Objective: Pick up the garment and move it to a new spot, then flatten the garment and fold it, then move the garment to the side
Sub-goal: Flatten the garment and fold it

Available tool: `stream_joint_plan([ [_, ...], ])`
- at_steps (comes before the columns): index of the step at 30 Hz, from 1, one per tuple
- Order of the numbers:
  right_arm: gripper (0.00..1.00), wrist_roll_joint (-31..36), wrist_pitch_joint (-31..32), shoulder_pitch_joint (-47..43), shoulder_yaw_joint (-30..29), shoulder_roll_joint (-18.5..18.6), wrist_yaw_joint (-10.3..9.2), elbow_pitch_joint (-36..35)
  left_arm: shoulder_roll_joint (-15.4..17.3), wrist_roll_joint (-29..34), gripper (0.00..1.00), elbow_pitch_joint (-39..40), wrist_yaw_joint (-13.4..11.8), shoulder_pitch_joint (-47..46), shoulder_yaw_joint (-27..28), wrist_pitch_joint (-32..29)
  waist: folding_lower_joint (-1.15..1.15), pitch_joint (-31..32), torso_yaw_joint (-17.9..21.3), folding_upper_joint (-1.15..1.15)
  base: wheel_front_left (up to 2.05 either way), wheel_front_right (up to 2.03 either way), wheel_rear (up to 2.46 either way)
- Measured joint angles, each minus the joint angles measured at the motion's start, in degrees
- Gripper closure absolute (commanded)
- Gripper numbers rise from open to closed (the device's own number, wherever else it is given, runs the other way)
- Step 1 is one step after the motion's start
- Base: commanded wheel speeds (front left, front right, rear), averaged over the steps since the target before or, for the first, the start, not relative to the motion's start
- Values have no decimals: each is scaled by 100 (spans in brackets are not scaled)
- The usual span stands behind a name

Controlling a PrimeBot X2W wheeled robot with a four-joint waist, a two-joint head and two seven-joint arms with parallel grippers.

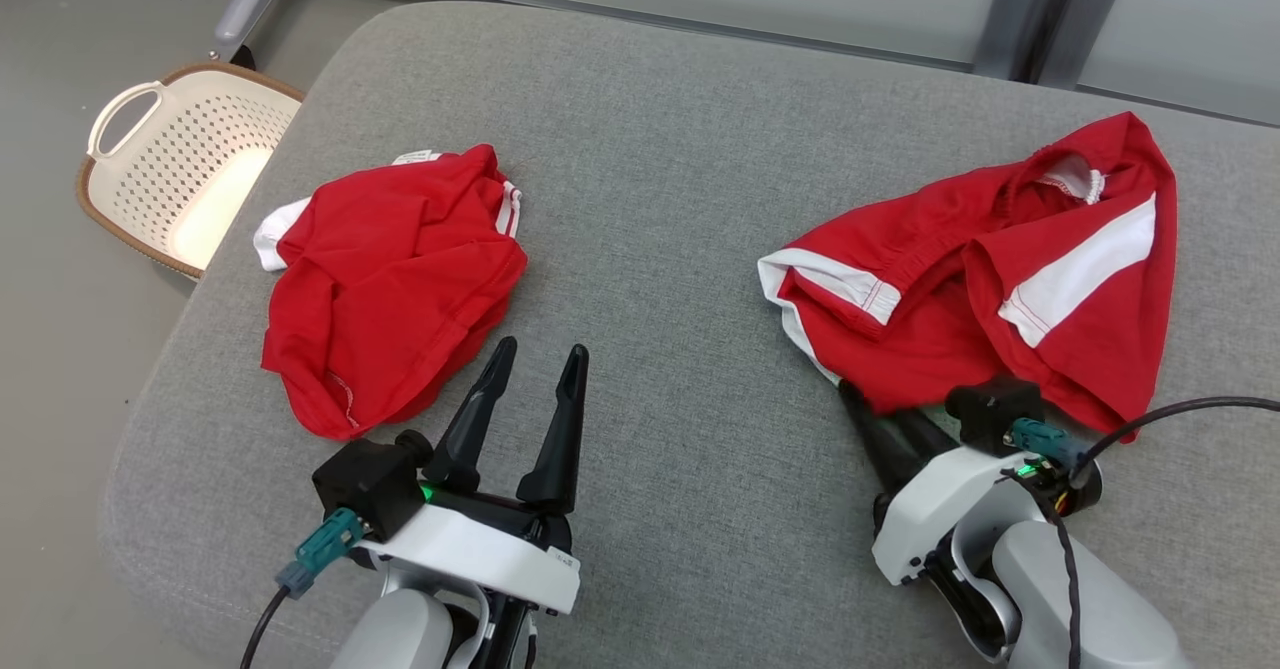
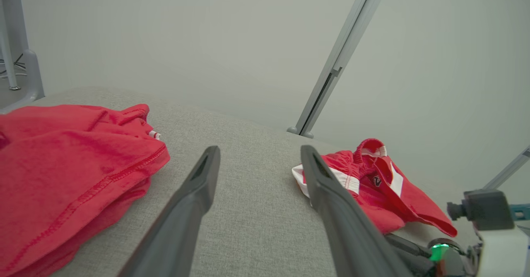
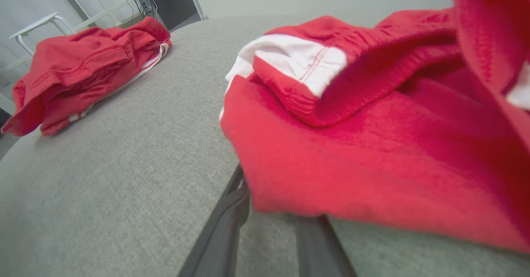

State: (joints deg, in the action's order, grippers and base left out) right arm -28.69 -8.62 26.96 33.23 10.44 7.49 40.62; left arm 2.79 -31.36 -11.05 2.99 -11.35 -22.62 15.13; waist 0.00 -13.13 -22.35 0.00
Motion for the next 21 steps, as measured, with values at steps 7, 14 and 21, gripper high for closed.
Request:
stream_joint_plan([
  [7, 100, -179, -147, 35, 87, 177, 0, -64, 1, 22, 0, -49, -3, 15, 86, 0, 0, 122, 258, 0, 0, 0, 0],
  [14, 100, -740, 296, -178, 149, 603, 0, -787, 0, 110, 0, -122, 30, 87, 162, 1, 0, 343, 787, 0, 0, 0, 0],
  [21, 100, -1037, 1541, -567, -360, 1664, 1, -1582, 0, 153, 0, -163, 73, 168, 200, 1, 0, 550, 1424, 0, 0, 0, 0],
])
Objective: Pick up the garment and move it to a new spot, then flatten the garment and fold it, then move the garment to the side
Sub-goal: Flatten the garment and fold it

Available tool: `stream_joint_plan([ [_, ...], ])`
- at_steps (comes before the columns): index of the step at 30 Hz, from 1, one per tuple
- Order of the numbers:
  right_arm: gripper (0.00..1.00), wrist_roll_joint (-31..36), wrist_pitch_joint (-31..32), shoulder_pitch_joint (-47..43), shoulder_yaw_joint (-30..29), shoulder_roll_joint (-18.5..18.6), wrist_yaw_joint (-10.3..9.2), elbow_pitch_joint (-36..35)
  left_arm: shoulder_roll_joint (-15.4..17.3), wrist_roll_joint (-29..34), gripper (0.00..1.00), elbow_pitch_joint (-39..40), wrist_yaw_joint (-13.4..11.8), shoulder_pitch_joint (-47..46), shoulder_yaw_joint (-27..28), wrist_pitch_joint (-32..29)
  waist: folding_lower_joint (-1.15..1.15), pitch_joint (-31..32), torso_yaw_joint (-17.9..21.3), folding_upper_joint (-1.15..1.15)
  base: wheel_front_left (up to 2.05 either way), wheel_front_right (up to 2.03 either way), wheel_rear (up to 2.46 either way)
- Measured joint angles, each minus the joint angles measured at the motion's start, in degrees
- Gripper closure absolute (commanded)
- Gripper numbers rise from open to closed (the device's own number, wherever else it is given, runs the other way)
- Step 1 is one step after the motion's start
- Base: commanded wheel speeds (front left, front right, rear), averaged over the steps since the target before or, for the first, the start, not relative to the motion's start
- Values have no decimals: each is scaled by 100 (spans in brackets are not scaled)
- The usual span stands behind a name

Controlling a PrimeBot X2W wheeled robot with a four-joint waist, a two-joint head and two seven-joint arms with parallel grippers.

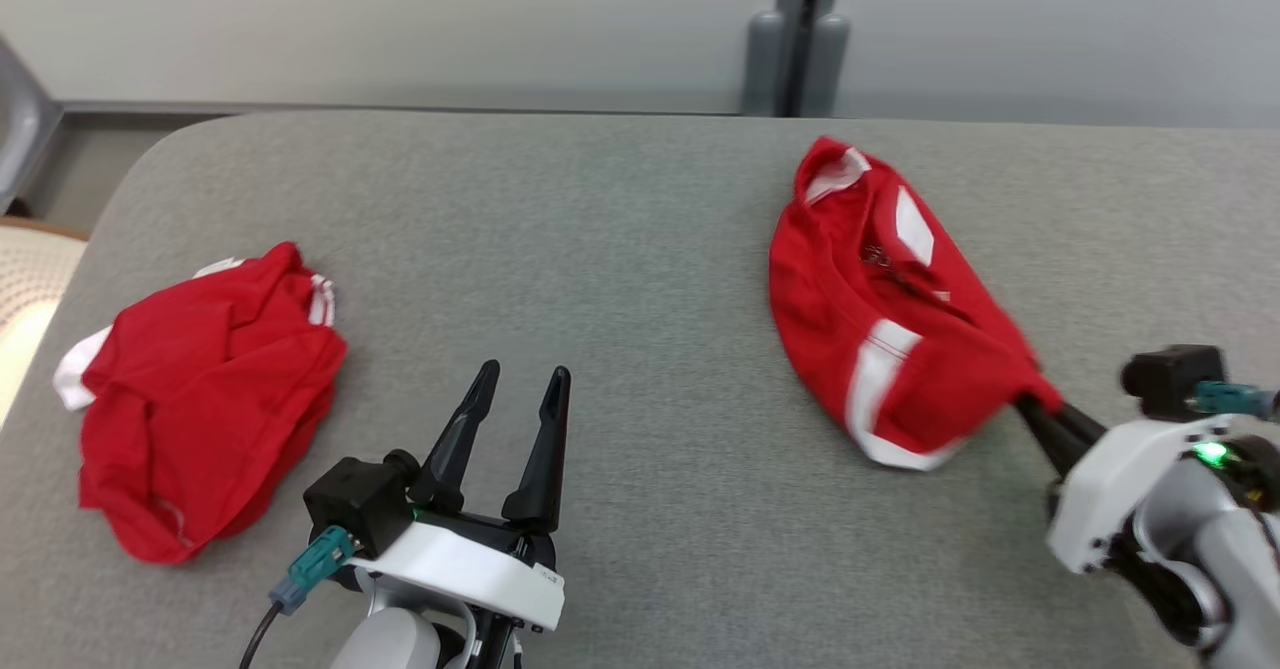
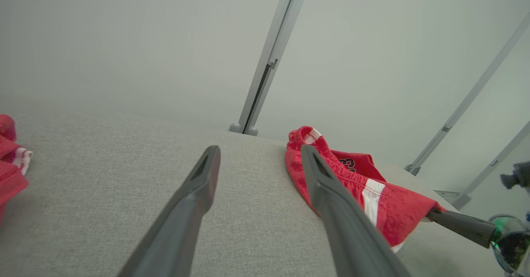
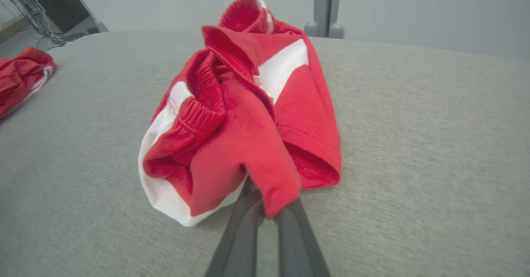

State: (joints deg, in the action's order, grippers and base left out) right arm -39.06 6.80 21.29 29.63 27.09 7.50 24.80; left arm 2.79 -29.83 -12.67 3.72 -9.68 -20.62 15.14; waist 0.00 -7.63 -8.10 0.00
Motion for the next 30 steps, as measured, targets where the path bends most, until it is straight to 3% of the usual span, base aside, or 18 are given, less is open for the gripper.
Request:
stream_joint_plan([
  [2, 100, 60, 499, -200, -165, 241, -3, -166, -1, -2, 0, -1, 0, 9, -7, -1, 0, 59, 148, 0, 0, 0, 0],
  [4, 100, 88, 782, -431, -342, 242, -2, -414, -4, -9, 0, 5, 0, 9, -24, -1, 0, 107, 263, 0, 0, 0, 0],
  [12, 100, 619, 962, -971, -1004, -265, -1, -573, -2, 0, 0, -2, 12, 2, -62, -1, 0, 49, 389, 0, 0, 0, 0],
  [13, 76, 737, 899, -999, -1066, -331, -1, -511, -2, 1, 0, -10, 22, 1, -62, -1, 0, 39, 388, 0, 0, 0, 0],
  [14, 0, 886, 823, -1018, -1160, -370, 1, -434, -2, 8, 0, -21, 25, -2, -57, -1, 0, 36, 384, 0, 0, 0, 0],
  [22, 0, 2104, -51, -889, -2270, -677, -1, 121, -1, 58, 0, -69, 55, -7, -29, -1, 0, 58, 391, 0, 0, 0, 0],
  [25, 0, 2172, -515, -834, -2488, -1079, -1, -27, -2, 59, 0, -78, 71, -4, -32, -1, 0, 91, 398, 0, 0, 0, 0],
  [30, 0, 1844, -1152, -953, -2331, -1568, -1, -504, -3, 77, 0, -101, 78, 10, -65, -1, 0, 152, 391, 0, 0, 0, 0],
])
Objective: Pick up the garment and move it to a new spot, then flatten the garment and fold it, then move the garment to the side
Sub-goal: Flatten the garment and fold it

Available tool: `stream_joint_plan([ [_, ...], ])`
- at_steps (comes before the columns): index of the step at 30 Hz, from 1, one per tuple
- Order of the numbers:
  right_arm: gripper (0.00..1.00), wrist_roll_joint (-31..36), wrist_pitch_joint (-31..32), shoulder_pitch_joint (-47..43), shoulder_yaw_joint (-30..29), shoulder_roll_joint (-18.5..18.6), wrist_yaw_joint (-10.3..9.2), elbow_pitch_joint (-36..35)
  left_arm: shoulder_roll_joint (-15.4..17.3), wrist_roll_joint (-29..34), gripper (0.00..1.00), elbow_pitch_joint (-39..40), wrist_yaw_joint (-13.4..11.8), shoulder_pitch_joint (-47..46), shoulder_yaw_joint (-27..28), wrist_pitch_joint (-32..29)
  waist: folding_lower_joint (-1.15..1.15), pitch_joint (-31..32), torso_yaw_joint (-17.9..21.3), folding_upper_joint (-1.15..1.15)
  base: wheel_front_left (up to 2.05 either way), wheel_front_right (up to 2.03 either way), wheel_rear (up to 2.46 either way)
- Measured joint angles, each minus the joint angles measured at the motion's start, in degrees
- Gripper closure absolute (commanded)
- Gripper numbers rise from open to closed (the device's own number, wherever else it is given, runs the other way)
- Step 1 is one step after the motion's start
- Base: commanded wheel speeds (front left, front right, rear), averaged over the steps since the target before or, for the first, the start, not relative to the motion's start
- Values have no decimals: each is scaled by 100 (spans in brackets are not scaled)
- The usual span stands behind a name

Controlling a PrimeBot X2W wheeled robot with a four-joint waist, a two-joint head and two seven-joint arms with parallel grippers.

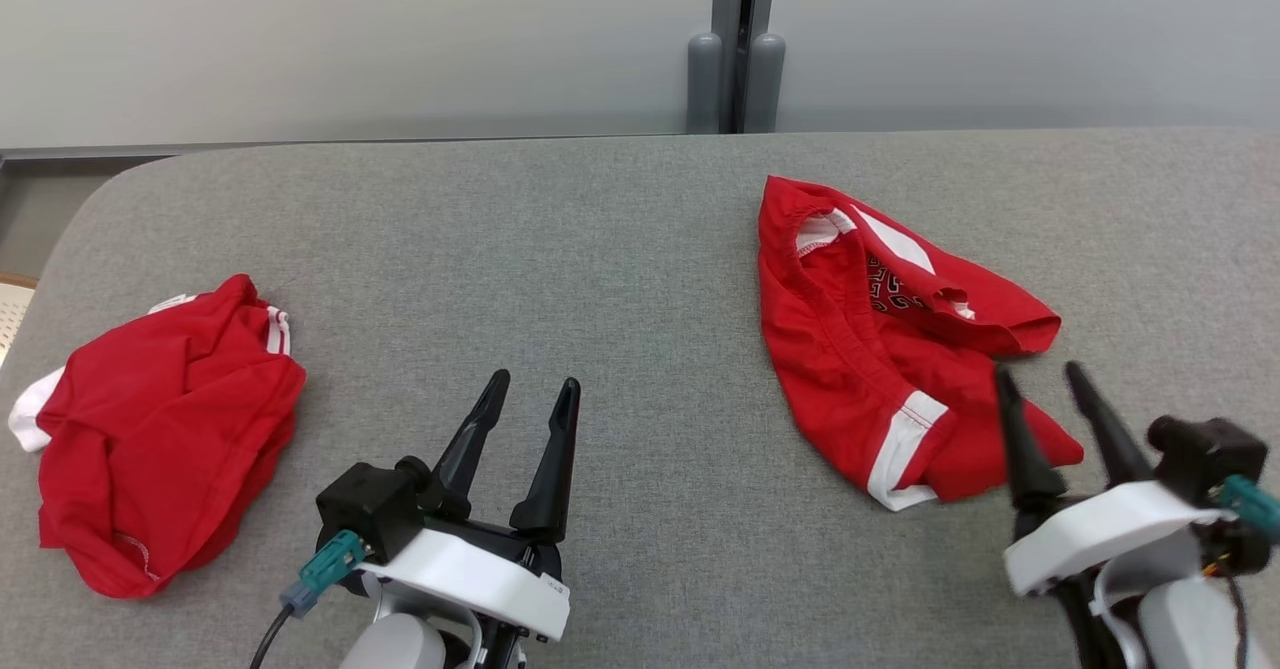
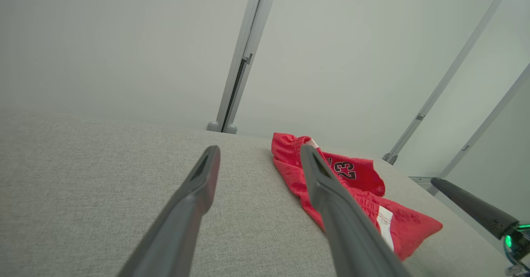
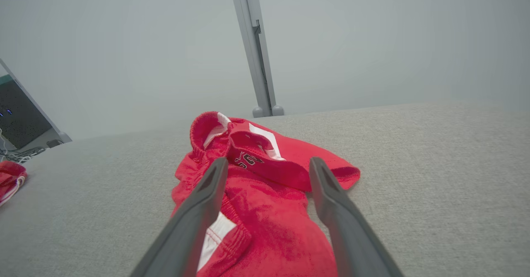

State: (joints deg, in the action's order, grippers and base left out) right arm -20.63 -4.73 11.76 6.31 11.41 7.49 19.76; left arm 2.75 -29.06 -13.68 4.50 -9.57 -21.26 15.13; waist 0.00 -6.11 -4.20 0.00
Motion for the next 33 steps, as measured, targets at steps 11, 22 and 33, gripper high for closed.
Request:
stream_joint_plan([
  [11, 0, -366, -43, -288, 398, -437, 0, 162, 2, 24, 0, 0, 0, 54, -46, 0, 0, 4, -153, 0, 0, 0, 0],
  [22, 0, -717, 374, 4, 234, -610, 0, 697, 1, 16, 0, 19, -3, 29, -83, 0, 0, -141, -354, 0, 0, 0, 0],
  [33, 100, -777, 423, 311, 316, -594, 0, 971, 2, -57, 0, 62, -27, -86, -148, 0, 0, -392, -510, 0, 0, 0, 0],
])
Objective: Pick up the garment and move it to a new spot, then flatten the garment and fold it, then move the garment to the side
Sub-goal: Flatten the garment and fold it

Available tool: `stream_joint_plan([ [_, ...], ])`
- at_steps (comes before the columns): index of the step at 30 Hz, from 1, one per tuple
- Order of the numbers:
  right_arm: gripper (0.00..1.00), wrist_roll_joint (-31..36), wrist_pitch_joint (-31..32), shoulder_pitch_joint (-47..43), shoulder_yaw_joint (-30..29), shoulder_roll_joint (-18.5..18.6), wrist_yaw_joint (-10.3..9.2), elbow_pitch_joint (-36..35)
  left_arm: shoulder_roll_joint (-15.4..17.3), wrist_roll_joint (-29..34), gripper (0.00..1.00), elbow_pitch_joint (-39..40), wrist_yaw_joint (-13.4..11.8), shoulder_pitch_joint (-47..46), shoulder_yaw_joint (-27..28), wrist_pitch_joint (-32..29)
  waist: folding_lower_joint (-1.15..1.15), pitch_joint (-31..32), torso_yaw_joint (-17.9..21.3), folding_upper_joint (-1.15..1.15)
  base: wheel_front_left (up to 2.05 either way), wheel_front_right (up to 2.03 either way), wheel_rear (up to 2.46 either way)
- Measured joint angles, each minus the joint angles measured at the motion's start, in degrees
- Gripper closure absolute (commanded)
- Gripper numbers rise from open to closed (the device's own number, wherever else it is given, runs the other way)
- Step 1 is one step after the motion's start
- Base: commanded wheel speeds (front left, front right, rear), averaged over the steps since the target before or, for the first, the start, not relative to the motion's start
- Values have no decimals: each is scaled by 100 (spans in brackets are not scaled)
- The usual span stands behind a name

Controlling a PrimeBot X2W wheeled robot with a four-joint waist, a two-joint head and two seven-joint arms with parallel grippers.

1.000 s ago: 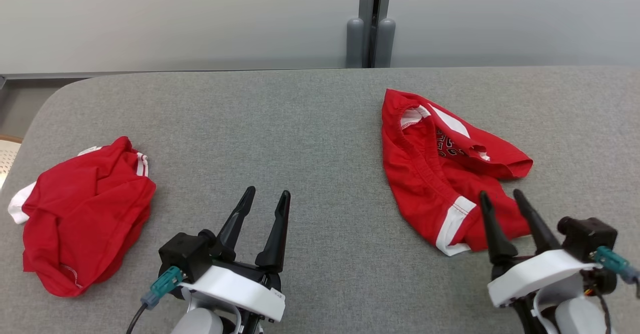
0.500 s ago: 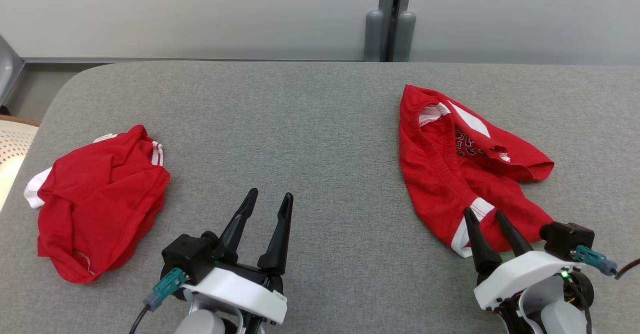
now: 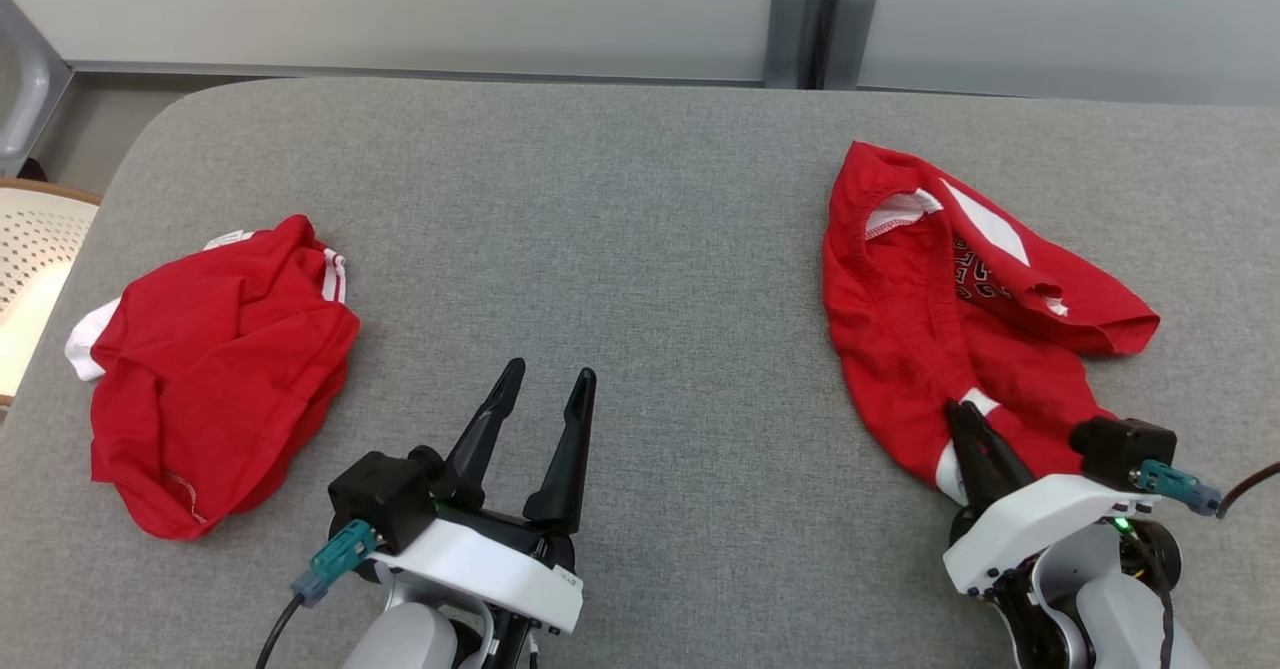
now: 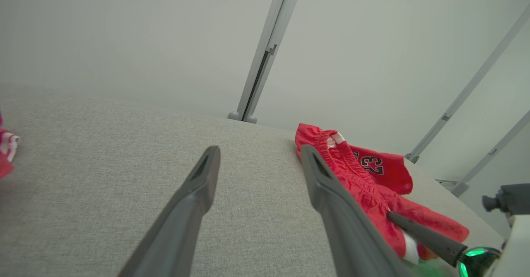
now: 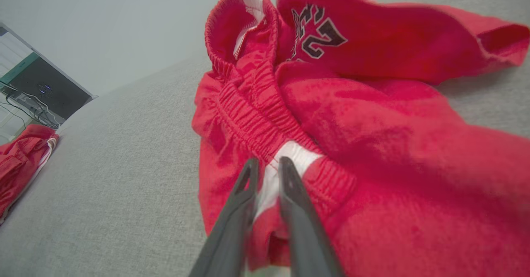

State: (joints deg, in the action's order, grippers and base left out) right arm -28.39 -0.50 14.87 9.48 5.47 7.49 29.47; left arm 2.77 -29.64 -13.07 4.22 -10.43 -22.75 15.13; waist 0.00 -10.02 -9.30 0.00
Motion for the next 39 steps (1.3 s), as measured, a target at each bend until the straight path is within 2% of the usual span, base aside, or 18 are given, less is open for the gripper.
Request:
stream_joint_plan([
  [9, 100, -76, -268, 94, 256, 148, 0, -41, 0, -41, 0, -44, -9, -44, -30, 0, 0, 43, -94, 0, 0, 0, 0],
  [17, 100, -149, -597, 260, 892, 204, 0, -563, -1, -73, 0, -51, -18, -34, -38, 0, 0, 187, -178, 0, 0, 0, 0],
  [25, 100, 536, -543, 904, 2483, 566, 0, -695, -1, -122, 0, -33, -18, 10, -91, 0, 0, 235, -421, 0, 0, 0, 0],
  [30, 100, 964, -425, 1646, 3744, 821, 0, -261, 0, -215, 0, 1, -35, -1, -212, 0, 0, 188, -683, 0, 0, 0, 0],
  [34, 100, 1045, -297, 2230, 4599, 938, 1, 335, 0, -289, 0, 14, -73, -15, -277, 0, 0, 130, -912, 0, 0, 0, 0],
  [35, 52, 1032, -299, 2340, 4688, 951, 1, 519, 1, -309, 0, 18, -76, -15, -298, 0, 0, 116, -967, 0, 0, 0, 0],
  [36, 0, 996, -297, 2440, 4768, 961, 1, 683, 1, -328, 0, 22, -77, -15, -309, 0, 0, 102, -1017, 0, 0, 0, 0],
  [39, 0, 815, -346, 2626, 4859, 916, 1, 1085, 1, -349, 0, 27, -116, -14, -319, 0, 0, 62, -1112, 0, 0, 0, 0],
])
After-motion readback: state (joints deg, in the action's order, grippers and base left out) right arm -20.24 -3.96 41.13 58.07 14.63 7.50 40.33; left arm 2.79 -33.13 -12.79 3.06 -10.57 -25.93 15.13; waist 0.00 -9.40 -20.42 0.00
